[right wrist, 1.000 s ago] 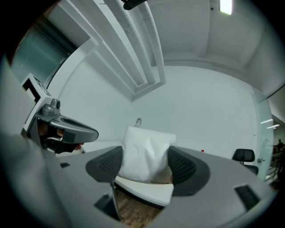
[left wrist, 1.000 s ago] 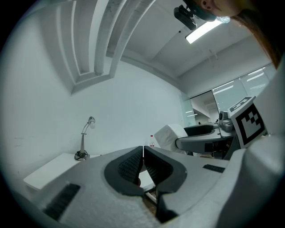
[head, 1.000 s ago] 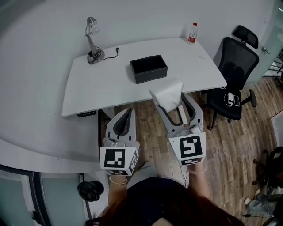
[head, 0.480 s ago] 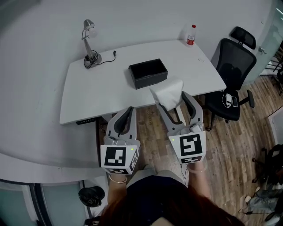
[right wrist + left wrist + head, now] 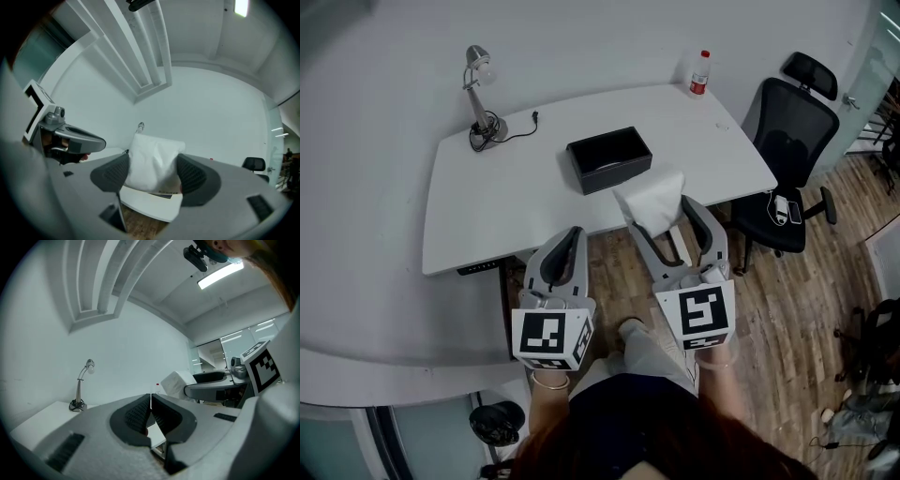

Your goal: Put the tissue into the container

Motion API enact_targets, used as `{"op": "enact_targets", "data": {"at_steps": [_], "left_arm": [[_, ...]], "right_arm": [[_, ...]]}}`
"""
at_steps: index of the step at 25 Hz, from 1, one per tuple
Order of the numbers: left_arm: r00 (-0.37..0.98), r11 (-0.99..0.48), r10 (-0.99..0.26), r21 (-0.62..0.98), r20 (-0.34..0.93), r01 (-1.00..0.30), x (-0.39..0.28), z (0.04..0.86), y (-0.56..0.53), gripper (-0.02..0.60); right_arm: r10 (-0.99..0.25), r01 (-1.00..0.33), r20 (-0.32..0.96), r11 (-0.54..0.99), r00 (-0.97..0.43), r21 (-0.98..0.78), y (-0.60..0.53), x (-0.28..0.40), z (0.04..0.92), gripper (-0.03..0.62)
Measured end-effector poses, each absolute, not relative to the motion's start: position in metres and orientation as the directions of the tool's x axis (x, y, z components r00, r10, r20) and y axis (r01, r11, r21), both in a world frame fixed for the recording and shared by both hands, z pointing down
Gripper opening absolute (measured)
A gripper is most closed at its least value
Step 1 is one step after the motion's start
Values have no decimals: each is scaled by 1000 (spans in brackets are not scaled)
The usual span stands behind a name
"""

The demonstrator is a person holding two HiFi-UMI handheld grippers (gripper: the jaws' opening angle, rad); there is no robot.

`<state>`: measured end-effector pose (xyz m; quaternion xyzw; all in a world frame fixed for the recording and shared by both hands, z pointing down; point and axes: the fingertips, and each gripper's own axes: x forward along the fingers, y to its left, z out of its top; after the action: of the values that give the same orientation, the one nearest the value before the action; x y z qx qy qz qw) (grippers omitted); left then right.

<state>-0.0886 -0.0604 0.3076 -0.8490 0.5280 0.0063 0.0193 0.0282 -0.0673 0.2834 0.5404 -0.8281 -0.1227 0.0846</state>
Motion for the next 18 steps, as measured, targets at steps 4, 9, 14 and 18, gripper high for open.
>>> {"op": "enact_targets", "data": {"at_steps": [4,9,14,18], "left_arm": [[454,-453,-891,-29,-29,-891,-82,308,-69,29],[454,-453,-891,-34,-31,-891,-81,308,-86,28],[449,-448,-893,-39,-34,-893,-80,305,-105,29],[447,-445,-894,-46,-37,-894,-79,303,-121,28]], "right_arm": [[-916,-875,15,387,-400,292,-76,31,285,336],[-916,-876,12,389,-402,284,-94,32,287,336],[-911,-872,12,398,-412,285,-113,32,285,334],[-906,-862,22,410,-423,296,-128,30,284,334]]}}
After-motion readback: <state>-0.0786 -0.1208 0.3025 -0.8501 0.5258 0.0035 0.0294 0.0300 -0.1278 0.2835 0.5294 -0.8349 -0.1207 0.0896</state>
